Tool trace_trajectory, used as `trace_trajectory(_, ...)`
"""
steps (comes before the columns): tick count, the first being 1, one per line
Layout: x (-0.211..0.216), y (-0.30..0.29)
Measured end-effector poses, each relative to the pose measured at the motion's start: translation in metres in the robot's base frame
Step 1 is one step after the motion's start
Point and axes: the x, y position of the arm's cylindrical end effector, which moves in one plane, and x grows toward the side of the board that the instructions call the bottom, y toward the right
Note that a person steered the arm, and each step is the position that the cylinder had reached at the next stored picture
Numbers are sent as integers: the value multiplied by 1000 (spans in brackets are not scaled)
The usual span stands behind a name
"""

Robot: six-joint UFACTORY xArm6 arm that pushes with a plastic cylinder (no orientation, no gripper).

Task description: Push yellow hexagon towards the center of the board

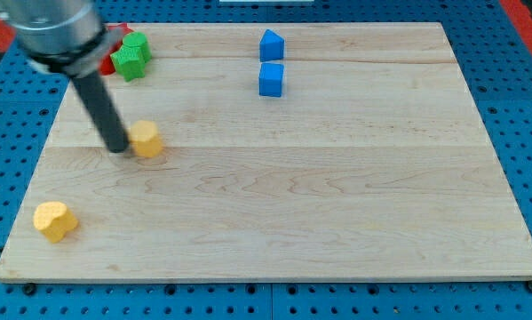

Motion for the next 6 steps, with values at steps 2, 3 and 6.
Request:
trace_trajectory(2, -22, 97)
trace_trajectory(3, -25, 125)
trace_trajectory(6, -57, 85)
